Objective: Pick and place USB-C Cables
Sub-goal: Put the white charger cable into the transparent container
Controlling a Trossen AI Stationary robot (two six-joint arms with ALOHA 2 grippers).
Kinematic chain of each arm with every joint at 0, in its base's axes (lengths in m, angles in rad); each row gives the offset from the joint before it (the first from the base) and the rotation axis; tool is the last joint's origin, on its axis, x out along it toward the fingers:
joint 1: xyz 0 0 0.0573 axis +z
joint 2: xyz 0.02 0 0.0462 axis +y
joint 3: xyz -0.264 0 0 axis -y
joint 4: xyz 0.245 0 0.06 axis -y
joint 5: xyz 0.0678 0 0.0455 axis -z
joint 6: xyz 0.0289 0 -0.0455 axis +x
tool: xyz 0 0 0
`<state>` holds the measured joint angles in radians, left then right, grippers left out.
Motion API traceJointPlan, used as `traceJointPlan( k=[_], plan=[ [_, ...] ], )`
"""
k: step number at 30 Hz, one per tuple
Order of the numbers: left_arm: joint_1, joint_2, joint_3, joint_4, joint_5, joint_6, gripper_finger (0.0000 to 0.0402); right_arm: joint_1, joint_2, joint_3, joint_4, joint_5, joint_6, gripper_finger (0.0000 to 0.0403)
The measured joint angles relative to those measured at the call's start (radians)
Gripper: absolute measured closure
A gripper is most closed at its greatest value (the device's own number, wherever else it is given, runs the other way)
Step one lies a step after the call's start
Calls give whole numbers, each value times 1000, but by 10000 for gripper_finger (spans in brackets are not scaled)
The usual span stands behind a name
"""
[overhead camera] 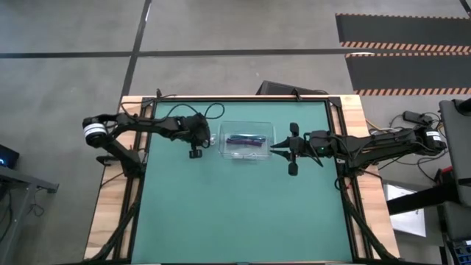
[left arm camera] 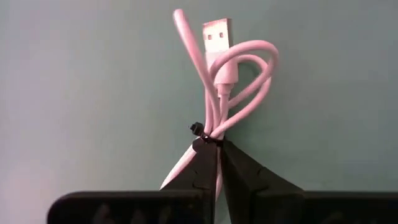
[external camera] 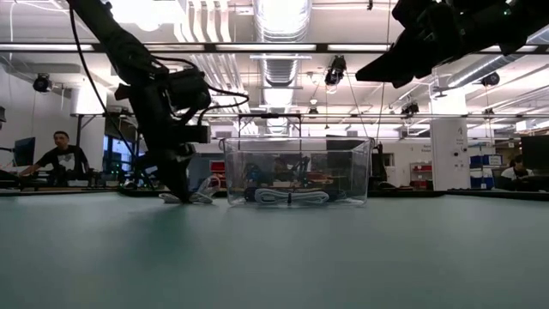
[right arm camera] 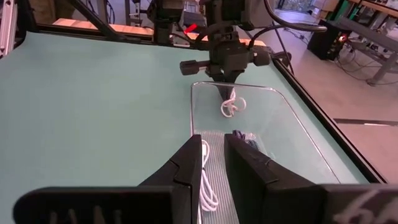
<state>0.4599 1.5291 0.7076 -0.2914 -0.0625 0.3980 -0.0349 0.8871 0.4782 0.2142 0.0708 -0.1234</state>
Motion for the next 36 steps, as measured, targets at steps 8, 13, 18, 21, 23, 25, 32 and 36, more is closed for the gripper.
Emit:
traceJointPlan(
  k=[8,13,18,21,23,25,32,36],
  plan=[
    [-17,-147,-8,-16,-56,-102,401,0,0,-5,0,0,0,344],
    [-33,-266,-15,-11,-79,-169,401,0,0,-5,10,0,3,344],
    [-79,-375,-36,18,-85,-254,401,0,0,-5,57,0,-3,344],
    [-120,-436,-70,76,-86,-293,401,0,0,-5,68,0,-7,344],
    [-155,-472,-88,104,-86,-321,401,0,0,-5,67,0,-8,344],
    [-194,-497,-99,129,-95,-346,401,0,0,-5,68,0,-7,344],
    [-333,-535,-146,361,-105,-367,401,0,0,-5,84,0,-9,344],
    [-394,-530,-149,472,-112,-366,401,0,0,-5,84,0,-8,344]
  ],
)
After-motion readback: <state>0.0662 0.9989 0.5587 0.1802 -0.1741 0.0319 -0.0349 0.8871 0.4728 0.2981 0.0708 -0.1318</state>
